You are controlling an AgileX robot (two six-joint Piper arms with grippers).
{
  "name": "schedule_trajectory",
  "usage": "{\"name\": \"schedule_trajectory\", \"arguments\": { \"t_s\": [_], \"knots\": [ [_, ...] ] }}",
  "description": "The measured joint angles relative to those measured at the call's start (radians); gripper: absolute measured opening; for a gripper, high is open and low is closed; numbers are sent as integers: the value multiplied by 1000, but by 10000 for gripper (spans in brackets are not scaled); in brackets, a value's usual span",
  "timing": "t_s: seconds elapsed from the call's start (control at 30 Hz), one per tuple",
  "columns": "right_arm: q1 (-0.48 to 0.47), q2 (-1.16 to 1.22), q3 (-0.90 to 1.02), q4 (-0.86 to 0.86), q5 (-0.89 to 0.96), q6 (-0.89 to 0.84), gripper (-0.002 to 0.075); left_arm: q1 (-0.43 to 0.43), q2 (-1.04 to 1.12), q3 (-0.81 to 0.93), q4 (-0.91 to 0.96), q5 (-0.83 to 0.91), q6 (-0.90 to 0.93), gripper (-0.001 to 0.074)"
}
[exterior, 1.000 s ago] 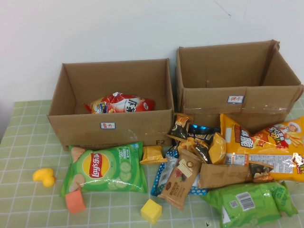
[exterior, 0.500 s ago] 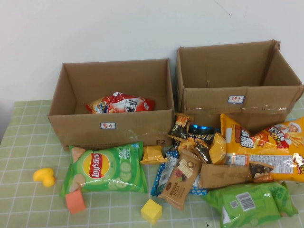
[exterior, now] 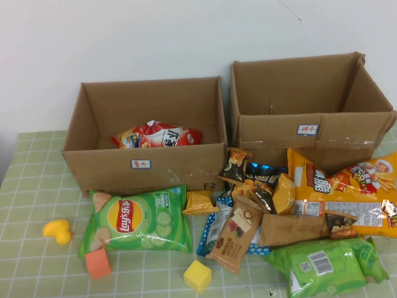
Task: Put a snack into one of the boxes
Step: Pick up the potato chip
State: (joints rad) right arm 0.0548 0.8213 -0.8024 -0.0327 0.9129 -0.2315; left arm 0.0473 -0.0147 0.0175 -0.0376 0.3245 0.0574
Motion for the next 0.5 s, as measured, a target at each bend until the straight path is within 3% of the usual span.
{"name": "schedule_trajectory", "arguments": {
  "t_s": [0.27,0.37,0.5],
  "knots": [
    [0,460,-178,-26,-14,127,18,0,0,0,0,0,0,-3],
    [0,602,-216,5,-37,146,140,0,0,0,0,0,0,-3],
    [0,763,-256,90,-106,151,441,0,0,0,0,0,0,-3]
  ]
}}
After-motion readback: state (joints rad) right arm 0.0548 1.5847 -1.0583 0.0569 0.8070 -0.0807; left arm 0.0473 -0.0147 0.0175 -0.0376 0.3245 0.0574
